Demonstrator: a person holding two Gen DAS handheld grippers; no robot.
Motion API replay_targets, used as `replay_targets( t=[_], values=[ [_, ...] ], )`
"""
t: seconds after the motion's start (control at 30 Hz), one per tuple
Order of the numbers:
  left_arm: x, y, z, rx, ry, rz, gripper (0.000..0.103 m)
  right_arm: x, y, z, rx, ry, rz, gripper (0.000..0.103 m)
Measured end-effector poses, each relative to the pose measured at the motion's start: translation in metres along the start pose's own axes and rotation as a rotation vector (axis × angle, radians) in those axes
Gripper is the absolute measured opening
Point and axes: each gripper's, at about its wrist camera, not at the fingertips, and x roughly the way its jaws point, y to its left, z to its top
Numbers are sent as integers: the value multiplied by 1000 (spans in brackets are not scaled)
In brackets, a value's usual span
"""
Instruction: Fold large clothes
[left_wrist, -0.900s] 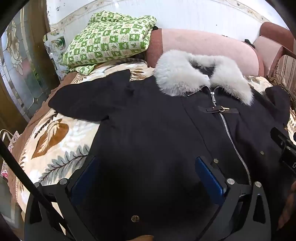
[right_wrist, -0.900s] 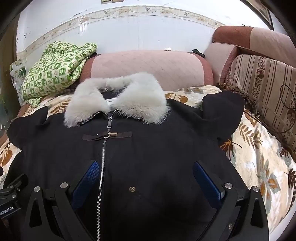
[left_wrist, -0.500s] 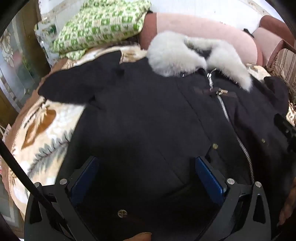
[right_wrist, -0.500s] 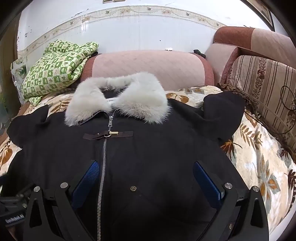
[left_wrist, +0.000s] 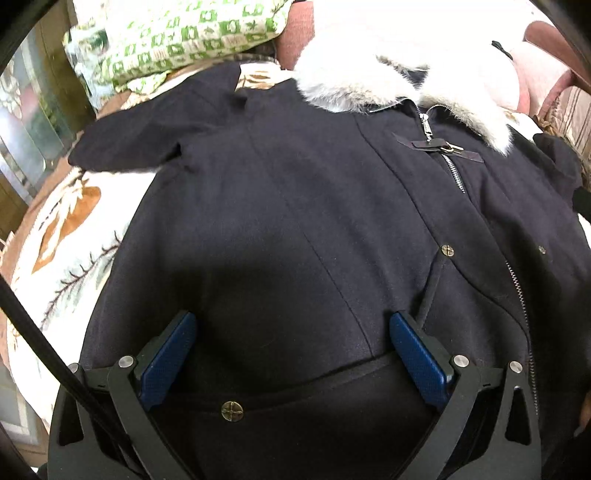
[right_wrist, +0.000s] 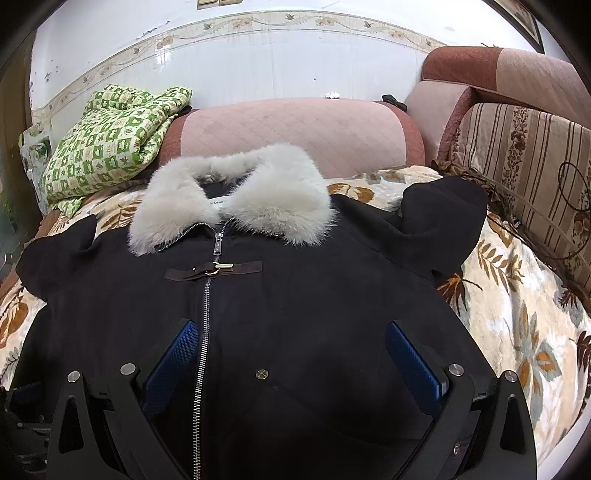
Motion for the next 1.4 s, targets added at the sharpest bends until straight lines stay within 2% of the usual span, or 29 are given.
replay_targets(
  t=[0.1,0.17,0.27,0.37,0.47,0.63,0.83,0.9,1.0,1.1,1.3,1.4],
  values=[
    [-9,2,3,-15,-18,-15,103,-5,-1,0,5,-10,6,102],
    [-27,8,2,-69,-51,-111,103,-13,-2,1,2,-32,8,102],
    [-61,19,-2,-157,-122,-187,103,-23,-5,4,3,-69,3,102],
    [-98,23,-10,-211,-226,-160,103,-29,-10,7,16,-87,-3,102],
    [-127,25,-14,-223,-281,-113,103,-31,-12,8,34,-82,1,102],
    [-176,30,-23,-241,-381,-92,103,-42,-12,9,48,-83,34,102],
    [-210,21,-35,-154,-409,-100,103,-76,-6,-2,60,-167,17,102],
    [-218,18,-40,-129,-419,-91,103,-87,2,-11,2,-182,1,102],
    [-234,22,-50,-113,-445,-116,103,-105,10,-31,-61,-167,-3,102],
    [-247,26,-58,-119,-464,-144,103,-135,8,-44,-38,-226,15,102],
    [-270,32,-74,-90,-492,-128,103,-214,3,-47,-5,-463,-30,102],
    [-282,38,-81,-88,-507,-122,103,-240,5,-44,19,-519,27,102]
  ],
)
